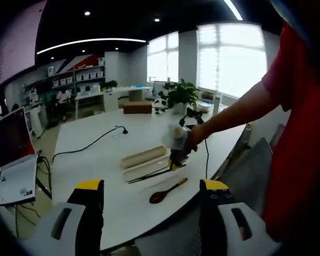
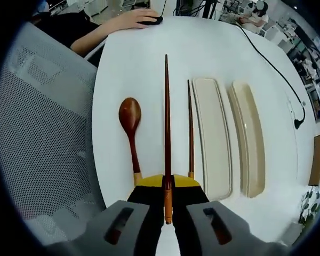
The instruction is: Arrange the utensils inside the cutlery case until each visible utensil rests in its matching compartment.
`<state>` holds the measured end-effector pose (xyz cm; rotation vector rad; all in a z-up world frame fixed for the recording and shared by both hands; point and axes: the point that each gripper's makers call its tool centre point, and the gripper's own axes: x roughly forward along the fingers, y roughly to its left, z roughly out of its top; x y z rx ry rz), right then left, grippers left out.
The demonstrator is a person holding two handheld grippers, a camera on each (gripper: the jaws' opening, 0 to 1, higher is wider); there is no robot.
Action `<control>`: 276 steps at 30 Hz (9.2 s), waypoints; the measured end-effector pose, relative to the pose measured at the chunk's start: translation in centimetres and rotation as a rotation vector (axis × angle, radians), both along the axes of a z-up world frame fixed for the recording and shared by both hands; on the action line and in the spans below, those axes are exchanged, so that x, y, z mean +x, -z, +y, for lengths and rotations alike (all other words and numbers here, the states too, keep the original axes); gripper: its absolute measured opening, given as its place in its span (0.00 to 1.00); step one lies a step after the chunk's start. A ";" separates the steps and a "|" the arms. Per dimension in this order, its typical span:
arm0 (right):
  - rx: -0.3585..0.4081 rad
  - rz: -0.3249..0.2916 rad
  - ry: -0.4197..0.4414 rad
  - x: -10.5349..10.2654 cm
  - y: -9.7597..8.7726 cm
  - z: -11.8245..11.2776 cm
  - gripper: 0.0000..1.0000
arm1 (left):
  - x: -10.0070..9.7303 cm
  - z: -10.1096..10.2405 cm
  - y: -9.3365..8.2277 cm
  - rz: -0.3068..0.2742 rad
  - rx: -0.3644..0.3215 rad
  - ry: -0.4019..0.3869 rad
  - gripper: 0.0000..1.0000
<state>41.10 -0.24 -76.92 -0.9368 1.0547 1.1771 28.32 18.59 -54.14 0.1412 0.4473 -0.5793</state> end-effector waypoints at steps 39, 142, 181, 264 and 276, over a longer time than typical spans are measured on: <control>-0.063 -0.008 -0.095 2.3 -7.8 -2.9 0.00 | -1.0 -0.6 0.2 -0.007 0.003 -0.038 0.73; -0.069 0.092 0.282 -6.0 4.8 -11.1 0.00 | -1.4 -1.2 2.1 0.037 0.041 -0.011 0.69; 0.135 -0.032 0.139 -0.6 -2.4 -6.2 0.00 | -1.6 -0.4 2.1 0.033 0.050 -0.035 0.69; 0.028 0.059 -0.050 -3.5 4.4 2.7 0.06 | -2.6 0.8 2.3 0.042 0.087 -0.066 0.68; 0.000 0.061 -0.051 -3.6 5.0 2.9 0.07 | -3.0 1.5 2.3 0.043 0.083 -0.087 0.68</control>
